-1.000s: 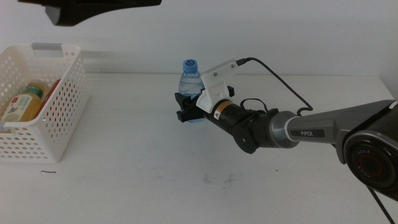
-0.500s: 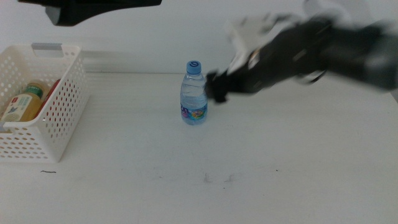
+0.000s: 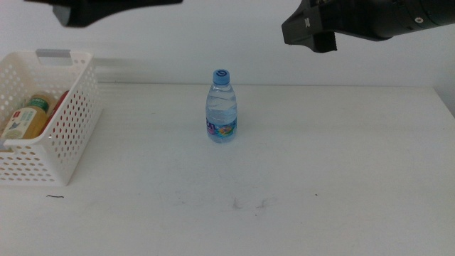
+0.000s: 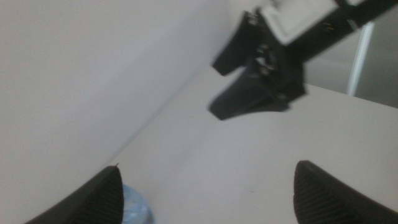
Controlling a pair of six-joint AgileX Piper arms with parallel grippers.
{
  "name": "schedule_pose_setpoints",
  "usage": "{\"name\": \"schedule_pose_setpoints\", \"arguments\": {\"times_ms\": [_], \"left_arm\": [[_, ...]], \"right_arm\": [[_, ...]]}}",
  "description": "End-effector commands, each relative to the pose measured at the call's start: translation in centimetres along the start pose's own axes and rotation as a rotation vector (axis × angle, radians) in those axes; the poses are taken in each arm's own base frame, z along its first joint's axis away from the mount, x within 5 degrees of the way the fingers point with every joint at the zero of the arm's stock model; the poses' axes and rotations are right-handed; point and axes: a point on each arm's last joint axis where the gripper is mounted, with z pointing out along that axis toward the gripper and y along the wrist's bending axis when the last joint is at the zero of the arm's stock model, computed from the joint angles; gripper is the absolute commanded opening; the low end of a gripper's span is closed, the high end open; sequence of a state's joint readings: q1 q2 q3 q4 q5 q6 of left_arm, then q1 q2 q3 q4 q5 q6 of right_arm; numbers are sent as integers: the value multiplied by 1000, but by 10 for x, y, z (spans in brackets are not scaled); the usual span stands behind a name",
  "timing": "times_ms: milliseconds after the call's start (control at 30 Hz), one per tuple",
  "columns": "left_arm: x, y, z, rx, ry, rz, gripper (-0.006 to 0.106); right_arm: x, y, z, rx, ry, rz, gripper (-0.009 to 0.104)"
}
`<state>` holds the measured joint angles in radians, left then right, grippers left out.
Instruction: Use arms to grab the bottles and put them into the dustbin to the left of the table.
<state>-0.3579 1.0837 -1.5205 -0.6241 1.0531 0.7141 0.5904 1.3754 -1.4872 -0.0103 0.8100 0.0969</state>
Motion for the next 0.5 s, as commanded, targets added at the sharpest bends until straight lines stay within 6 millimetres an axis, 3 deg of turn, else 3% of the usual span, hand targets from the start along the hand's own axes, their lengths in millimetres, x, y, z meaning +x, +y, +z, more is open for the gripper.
{"name": "schedule_pose_setpoints", "arguments": {"times_ms": [0, 167, 267, 367, 467], "left_arm": [[-2, 4, -1, -46, -22, 8, 94], [15, 12, 25, -140, 14, -55, 94], [44, 4, 51, -262, -79, -46, 94], [95, -12, 82, -330, -300, 85, 94], [158, -8, 108, -355, -410, -47, 94]], "right_arm": [[-1, 1, -4, -2, -10, -5, 91], [0, 1, -4, -5, -9, -2, 91], [0, 1, -4, -5, -9, -2, 91], [0, 2, -4, -7, -9, 1, 91], [-1, 2, -4, -12, -11, 5, 91]]}}
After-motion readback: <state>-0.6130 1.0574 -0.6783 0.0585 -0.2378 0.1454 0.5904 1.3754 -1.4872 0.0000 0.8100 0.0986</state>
